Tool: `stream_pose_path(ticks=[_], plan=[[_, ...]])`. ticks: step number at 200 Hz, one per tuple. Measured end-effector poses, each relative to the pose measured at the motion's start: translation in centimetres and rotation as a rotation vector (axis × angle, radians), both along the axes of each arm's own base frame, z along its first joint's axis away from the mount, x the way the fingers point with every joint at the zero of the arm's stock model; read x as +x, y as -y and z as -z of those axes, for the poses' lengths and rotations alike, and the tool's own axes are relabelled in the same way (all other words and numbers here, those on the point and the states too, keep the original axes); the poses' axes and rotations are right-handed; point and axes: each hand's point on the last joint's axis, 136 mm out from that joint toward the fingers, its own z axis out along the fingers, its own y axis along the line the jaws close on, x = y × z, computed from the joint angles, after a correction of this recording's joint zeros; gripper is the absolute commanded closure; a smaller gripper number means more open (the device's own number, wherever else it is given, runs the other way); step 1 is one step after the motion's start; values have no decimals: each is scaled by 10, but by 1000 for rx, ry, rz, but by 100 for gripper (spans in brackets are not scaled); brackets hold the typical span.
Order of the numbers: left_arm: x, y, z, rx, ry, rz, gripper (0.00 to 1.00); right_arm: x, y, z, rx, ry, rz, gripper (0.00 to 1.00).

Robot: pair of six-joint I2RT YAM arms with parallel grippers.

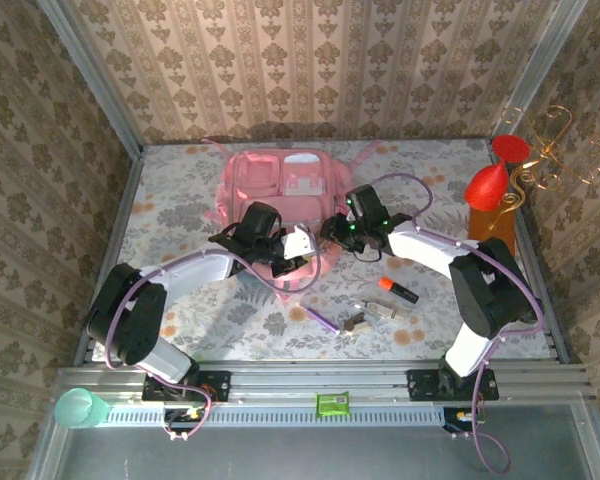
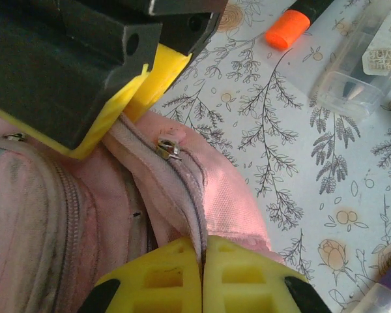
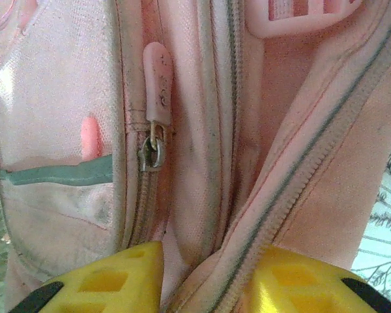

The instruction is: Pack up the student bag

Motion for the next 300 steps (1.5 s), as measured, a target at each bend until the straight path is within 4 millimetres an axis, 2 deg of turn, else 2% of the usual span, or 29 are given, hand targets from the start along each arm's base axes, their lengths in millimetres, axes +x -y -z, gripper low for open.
stream_pose_path(ticks=[15,41,57,87,118,156,192,205,230,237,258,300], plan=[[0,1,1,3,-3,1,94,3,2,1,-4,1,20,84],[1,1,0,6,0,0,90,7,0,-3,24,12,47,94],[3,0,0,7,1,-4,84,9,0,-7,58,51,55,96],[4,-3,-4,-7,-21,-20,63,8,-2,-27,153,160,51,97],[8,-11,-22,-41,-7,-49,59,10,-11,-54,280,266,19,97],[8,-17,-30,-55,-17,-69,61,6,-18,-73,394,356,-14,92],[11,-18,-29,-49,-13,-80,68,3,-23,-88,467,401,-36,90],[13,-18,-31,-47,-5,-88,73,2,-25,-95,491,415,-46,90],[19,-17,-33,-44,3,-104,95,1,-27,-102,516,434,-59,86],[20,-17,-32,-41,6,-106,100,0,-27,-103,519,436,-63,83],[20,-17,-30,-42,1,-106,100,-2,-26,-99,489,441,-80,70],[18,-28,-33,-121,-26,-128,100,-19,-15,-87,317,446,-150,54]])
